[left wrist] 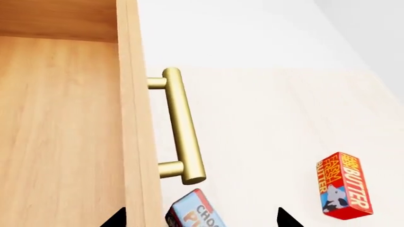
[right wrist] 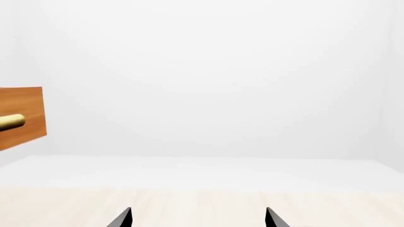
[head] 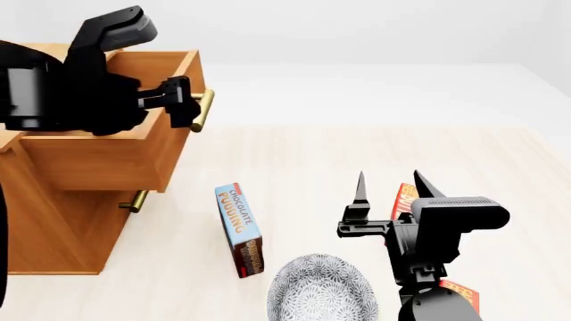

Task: Put the butter at the front in the top drawer of the cabinet and close it.

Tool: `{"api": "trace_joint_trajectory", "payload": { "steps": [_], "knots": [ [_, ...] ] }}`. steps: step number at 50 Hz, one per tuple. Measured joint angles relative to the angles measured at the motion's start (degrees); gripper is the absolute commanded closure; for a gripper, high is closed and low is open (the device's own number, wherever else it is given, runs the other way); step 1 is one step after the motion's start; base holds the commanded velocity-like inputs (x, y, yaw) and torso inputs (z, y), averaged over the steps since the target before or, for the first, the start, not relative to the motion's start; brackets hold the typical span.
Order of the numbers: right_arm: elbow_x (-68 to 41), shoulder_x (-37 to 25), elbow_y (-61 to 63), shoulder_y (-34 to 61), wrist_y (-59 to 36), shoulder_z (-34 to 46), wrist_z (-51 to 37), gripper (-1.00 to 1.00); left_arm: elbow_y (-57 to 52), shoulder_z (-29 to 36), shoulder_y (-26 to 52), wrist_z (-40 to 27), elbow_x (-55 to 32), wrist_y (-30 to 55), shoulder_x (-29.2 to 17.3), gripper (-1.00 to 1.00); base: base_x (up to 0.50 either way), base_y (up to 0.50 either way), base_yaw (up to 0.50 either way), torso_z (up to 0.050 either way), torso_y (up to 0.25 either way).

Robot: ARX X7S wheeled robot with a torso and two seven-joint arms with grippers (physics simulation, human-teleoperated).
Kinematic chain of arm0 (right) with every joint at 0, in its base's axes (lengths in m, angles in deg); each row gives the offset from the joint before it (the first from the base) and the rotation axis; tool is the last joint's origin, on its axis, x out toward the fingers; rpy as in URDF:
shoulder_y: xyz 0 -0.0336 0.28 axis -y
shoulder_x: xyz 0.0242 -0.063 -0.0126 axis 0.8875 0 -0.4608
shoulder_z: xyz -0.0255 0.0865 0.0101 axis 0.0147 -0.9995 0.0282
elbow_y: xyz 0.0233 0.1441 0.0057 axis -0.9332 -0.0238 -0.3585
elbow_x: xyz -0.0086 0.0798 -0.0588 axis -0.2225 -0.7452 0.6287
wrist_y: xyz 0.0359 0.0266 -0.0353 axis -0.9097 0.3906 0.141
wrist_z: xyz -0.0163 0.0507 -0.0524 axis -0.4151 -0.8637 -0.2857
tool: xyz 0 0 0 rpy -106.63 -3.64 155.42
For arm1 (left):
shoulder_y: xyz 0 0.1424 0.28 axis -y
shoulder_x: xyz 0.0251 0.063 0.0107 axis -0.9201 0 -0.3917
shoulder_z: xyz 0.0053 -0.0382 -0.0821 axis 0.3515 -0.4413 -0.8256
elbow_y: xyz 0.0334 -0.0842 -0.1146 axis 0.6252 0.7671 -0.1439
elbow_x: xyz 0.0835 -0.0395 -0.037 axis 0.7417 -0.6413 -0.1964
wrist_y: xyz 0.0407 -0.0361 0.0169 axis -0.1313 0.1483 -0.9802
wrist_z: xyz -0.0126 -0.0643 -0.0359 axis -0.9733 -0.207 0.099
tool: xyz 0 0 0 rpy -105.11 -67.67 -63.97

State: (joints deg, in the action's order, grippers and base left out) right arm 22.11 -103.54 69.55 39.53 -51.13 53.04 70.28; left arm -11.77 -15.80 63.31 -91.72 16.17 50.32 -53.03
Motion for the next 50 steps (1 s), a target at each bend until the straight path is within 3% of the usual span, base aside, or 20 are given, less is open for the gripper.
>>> {"api": "trace_joint_trajectory", "payload": {
  "steps": [28, 50],
  "knots": [
    [-0.6, -0.52, -0.14, 0.26, 0.12, 0.5, -0.56, -1.0, 2.72, 3.63, -0.14, 4.38, -6.78, -3.69, 2.27, -1.0, 0.0, 0.0, 0.0, 0.0, 0.0],
    [-0.95, -0.91, -0.32, 0.33, 0.44, 0.87, -0.95, -1.0, 1.55, 2.92, -0.6, -0.06, -8.05, -3.27, 3.13, -1.0, 0.0, 0.0, 0.0, 0.0, 0.0]
  ]
}}
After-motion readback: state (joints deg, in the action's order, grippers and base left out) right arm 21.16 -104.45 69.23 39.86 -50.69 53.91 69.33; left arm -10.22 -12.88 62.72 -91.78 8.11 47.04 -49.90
